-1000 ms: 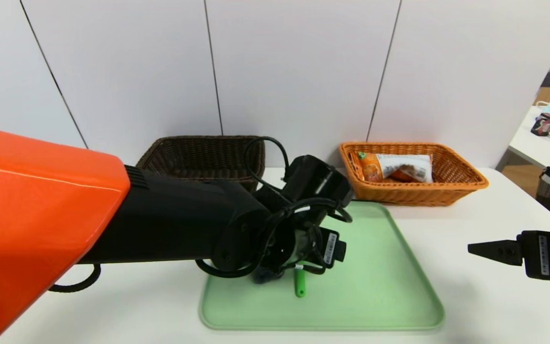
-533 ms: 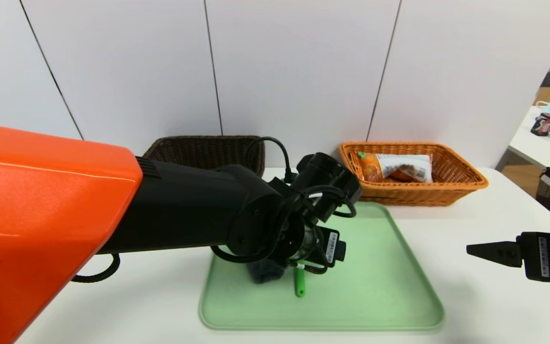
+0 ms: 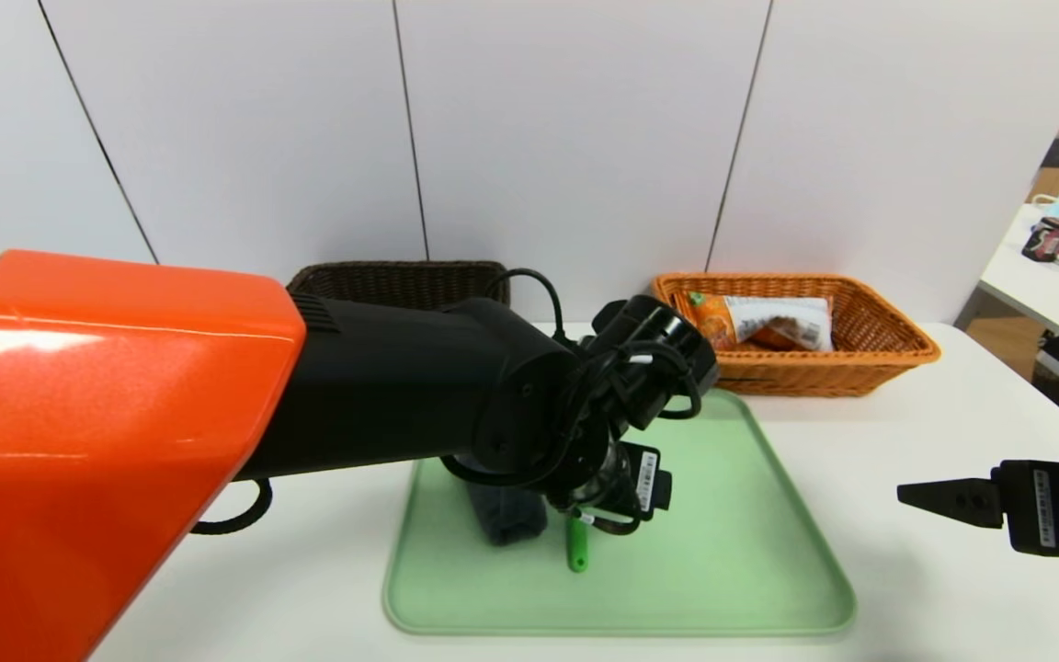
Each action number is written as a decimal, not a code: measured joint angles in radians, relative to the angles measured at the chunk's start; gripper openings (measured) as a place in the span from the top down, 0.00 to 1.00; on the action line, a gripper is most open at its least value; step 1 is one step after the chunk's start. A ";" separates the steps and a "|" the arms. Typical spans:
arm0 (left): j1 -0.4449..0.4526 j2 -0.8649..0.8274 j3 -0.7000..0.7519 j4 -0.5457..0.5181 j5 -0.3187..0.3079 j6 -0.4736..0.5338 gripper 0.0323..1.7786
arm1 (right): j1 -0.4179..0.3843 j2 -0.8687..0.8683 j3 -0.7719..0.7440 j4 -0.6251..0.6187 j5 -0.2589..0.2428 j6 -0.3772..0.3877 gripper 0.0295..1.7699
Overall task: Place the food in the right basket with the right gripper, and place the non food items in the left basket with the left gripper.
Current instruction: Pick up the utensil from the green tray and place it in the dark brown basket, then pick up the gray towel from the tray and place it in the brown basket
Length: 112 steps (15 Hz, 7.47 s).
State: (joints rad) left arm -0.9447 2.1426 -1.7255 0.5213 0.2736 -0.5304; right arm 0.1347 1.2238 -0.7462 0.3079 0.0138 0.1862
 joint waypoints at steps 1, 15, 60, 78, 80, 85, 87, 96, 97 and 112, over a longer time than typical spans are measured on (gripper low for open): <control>-0.002 0.010 -0.010 0.001 0.001 -0.001 0.05 | 0.000 0.000 0.003 -0.001 0.000 0.000 0.04; -0.014 0.090 -0.143 0.136 0.005 -0.075 0.05 | 0.001 0.005 0.040 -0.053 0.000 0.000 0.04; 0.489 -0.293 -0.131 0.188 -0.002 0.491 0.99 | 0.001 -0.034 0.044 -0.055 -0.001 -0.004 0.04; 0.784 0.004 -0.201 -0.088 -0.413 1.486 0.99 | -0.011 -0.042 0.068 -0.051 -0.009 -0.001 0.04; 0.801 0.025 -0.221 -0.087 -0.421 1.543 0.99 | -0.011 -0.046 0.077 -0.053 -0.009 0.000 0.04; 0.814 0.065 -0.241 -0.088 -0.422 1.589 0.99 | -0.010 -0.049 0.080 -0.054 -0.008 0.018 0.04; 0.818 0.073 -0.243 -0.088 -0.422 1.587 0.88 | -0.009 -0.049 0.079 -0.055 -0.008 0.017 0.04; 0.812 0.037 -0.246 -0.099 -0.424 1.482 0.30 | -0.008 -0.056 0.075 -0.055 -0.009 0.017 0.04; 0.800 0.018 -0.244 -0.096 -0.424 1.424 0.27 | -0.008 -0.057 0.074 -0.055 -0.009 0.017 0.04; 0.382 -0.306 0.059 -0.057 -0.239 0.365 0.08 | 0.000 -0.070 0.075 -0.056 -0.002 0.020 0.04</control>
State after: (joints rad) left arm -0.5628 1.8366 -1.6664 0.4643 0.0345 -0.1657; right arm 0.1345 1.1540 -0.6711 0.2515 0.0119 0.2062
